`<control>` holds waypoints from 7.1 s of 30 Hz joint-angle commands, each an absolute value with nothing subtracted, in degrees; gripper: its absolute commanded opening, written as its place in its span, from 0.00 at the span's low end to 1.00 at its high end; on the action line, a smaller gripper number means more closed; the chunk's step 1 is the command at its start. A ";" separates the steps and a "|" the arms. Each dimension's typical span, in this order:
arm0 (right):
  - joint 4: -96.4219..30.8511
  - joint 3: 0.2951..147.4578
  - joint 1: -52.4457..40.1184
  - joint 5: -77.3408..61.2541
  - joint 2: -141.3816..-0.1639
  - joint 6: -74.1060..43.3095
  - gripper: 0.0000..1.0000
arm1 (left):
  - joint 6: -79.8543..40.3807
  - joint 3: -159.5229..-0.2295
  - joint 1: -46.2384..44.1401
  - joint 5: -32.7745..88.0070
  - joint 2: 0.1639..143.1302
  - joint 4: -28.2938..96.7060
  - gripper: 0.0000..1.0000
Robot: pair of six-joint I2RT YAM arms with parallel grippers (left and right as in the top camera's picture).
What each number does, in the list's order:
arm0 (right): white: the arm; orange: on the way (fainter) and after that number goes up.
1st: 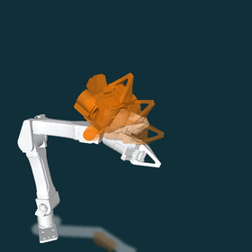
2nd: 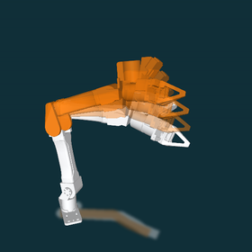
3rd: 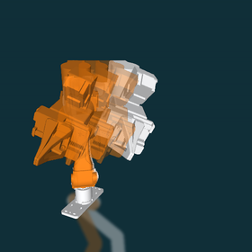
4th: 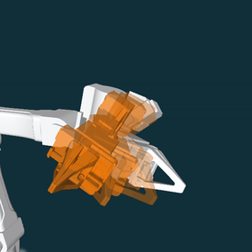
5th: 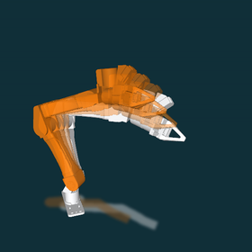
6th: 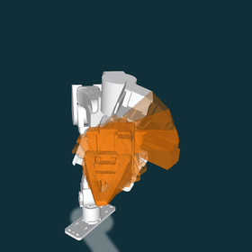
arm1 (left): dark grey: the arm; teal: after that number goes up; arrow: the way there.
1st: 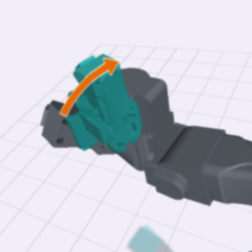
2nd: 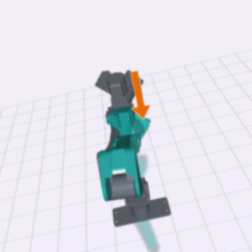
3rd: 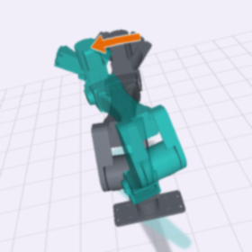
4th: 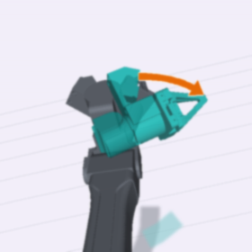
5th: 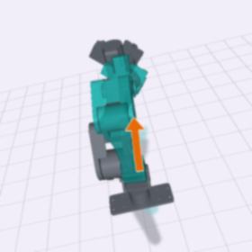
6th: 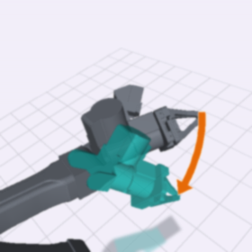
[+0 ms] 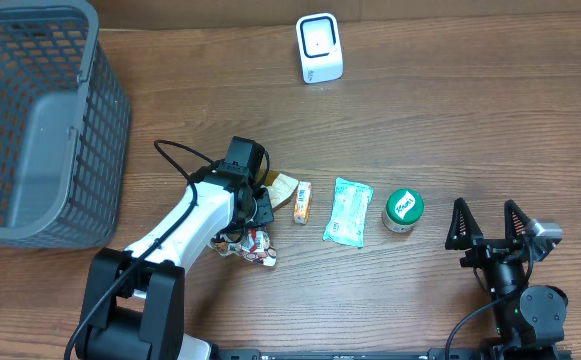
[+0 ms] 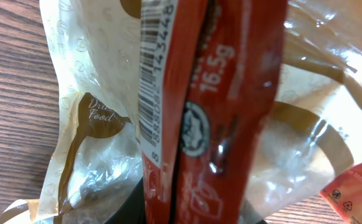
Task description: Scan the item barcode
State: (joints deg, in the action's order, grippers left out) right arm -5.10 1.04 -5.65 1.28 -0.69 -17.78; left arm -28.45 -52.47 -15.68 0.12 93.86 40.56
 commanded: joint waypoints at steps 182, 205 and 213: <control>-71.66 96.03 -5.39 -14.04 -59.40 -24.21 1.00 | -15.00 -76.99 -8.64 4.29 92.66 56.51 1.00; -85.67 84.20 -5.54 -11.00 -74.72 -30.35 0.78 | -15.00 -76.99 -8.64 4.27 92.66 56.12 1.00; -70.30 68.34 -8.69 -10.92 -75.70 -36.42 0.82 | -15.00 -76.99 -8.64 4.27 92.66 56.07 1.00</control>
State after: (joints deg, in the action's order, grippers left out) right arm -72.49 71.33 -6.72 -11.60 -75.18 -33.54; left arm -14.61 -76.23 -8.88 4.25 93.58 56.10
